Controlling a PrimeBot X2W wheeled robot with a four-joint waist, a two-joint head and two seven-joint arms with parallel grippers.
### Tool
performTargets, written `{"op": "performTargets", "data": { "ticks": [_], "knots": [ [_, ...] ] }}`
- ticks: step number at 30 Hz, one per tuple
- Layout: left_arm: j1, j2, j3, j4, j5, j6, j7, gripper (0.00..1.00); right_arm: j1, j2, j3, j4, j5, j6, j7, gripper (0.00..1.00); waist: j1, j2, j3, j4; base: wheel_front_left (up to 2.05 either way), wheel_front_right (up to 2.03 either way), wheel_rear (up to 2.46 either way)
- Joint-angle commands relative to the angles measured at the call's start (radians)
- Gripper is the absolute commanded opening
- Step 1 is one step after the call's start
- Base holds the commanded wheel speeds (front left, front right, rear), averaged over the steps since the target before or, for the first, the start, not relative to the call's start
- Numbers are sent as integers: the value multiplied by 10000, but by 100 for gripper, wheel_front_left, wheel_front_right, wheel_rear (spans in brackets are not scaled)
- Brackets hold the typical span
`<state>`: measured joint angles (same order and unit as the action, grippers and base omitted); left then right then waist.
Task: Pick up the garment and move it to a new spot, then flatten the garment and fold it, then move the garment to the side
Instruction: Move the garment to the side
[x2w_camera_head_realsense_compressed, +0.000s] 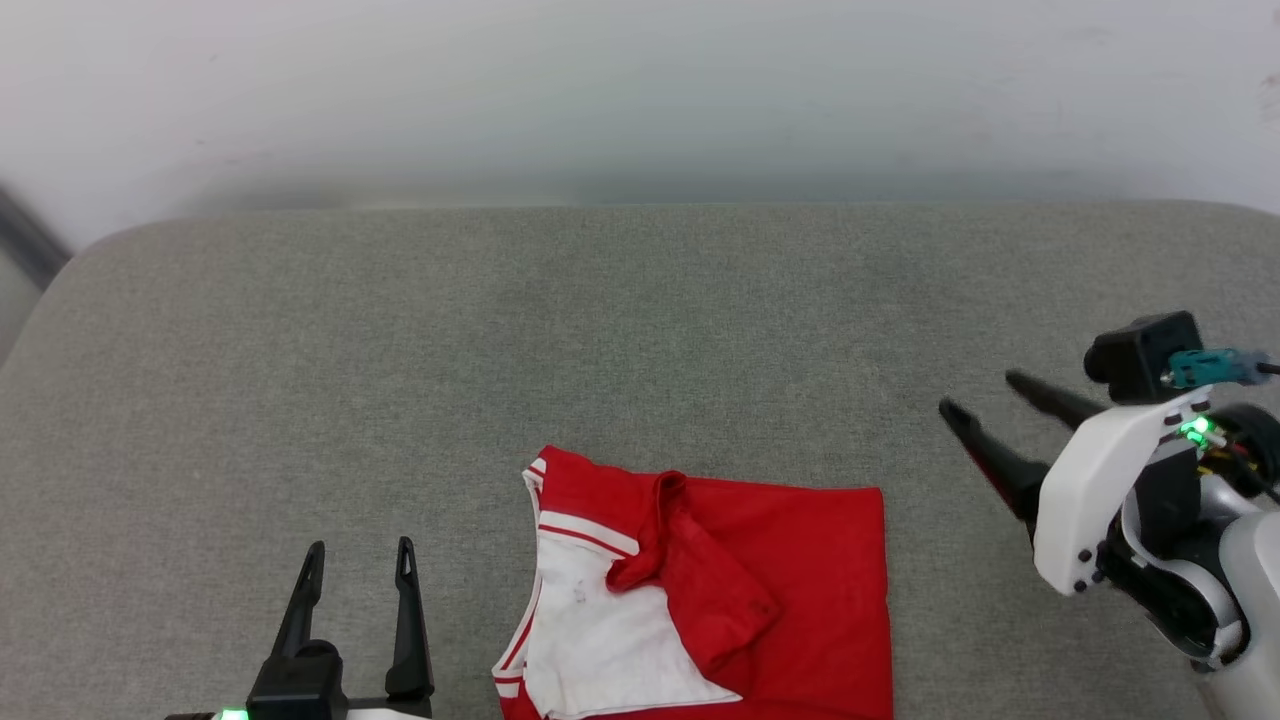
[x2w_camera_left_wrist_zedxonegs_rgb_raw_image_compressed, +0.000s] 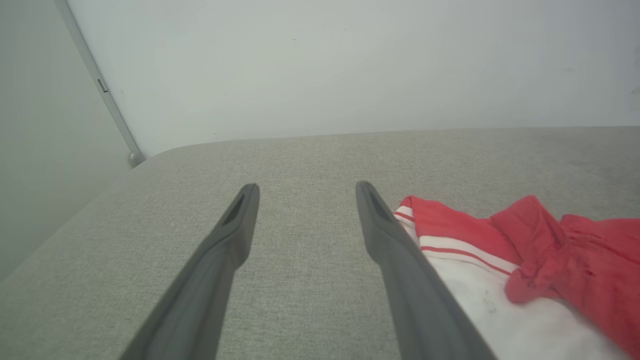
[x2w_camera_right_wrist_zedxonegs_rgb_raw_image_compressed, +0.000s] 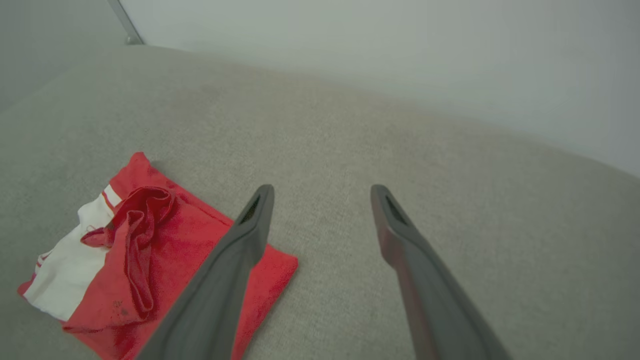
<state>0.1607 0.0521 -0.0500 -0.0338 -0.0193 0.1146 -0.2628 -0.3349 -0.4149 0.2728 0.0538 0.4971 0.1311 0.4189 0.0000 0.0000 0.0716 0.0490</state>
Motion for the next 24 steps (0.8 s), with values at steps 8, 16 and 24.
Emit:
{"op": "performTargets", "data": {
  "ticks": [8, 16, 24],
  "knots": [
    [-492, -20, -175, -28, 8, -32, -27, 100, 324, -971, 233, 800, 3750, -6, 3493, 100, 0, 0, 512, 323, 0, 0, 0],
    [-1095, -23, -380, -12, 4, -91, -27, 100, 662, -203, 389, 1715, 4983, -6, 3878, 100, 0, 0, 1200, 714, 0, 0, 0],
    [-1442, -24, -538, 32, -20, -105, -27, 100, 594, 598, 1335, 2621, 5040, -14, 3827, 100, 0, 0, 1646, 962, 0, 0, 0]
  ]
}}
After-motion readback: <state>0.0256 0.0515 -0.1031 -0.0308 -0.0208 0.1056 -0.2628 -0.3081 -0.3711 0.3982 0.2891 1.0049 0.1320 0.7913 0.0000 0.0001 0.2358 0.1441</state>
